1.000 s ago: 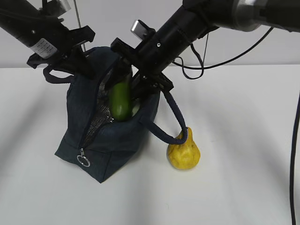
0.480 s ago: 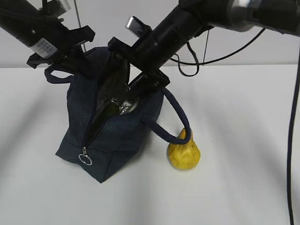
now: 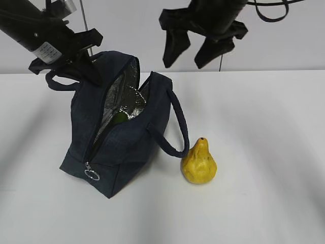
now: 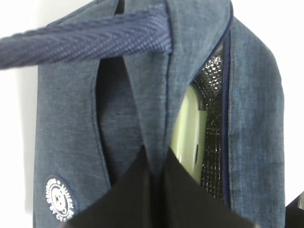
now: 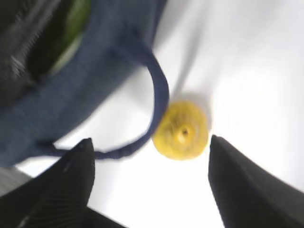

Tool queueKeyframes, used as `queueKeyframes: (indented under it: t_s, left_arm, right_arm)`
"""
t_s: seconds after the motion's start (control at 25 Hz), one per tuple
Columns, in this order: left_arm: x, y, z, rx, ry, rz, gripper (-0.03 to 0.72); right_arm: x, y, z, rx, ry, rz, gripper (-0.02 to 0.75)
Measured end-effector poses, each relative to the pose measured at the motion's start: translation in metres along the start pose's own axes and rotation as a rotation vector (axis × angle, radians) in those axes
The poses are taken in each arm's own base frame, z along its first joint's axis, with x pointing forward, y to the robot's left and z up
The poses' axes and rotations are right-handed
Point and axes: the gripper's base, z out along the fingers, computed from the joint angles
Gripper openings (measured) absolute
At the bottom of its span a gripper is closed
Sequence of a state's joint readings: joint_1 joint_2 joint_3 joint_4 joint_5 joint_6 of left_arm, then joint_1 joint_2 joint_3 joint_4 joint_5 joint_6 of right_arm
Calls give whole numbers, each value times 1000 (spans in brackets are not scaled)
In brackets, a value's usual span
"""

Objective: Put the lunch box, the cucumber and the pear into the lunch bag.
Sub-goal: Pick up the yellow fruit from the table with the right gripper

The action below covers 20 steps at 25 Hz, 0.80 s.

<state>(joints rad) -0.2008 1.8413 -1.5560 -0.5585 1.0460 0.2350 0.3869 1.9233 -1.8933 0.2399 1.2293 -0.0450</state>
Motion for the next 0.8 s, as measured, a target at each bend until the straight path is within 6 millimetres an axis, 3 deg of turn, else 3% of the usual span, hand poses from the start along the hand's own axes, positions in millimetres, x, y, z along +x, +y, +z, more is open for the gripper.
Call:
queueKeyframes:
  t_s: [0.28,0.52,0.64,0.8]
  left_arm:
    - [0,0,0,1,2,0,0]
    - [0,0,0,1,4,0,0]
    - [1,0,0,2,8,0,0]
    - [1,0,0,2,12,0,0]
  right_arm:
    - [56,-9,11,45,176,-1,547]
    - [93,-16,37,49,324,12,547]
    - [99,-19,47,54,316,16,547]
    - [92,-20,49,61,239,9,547]
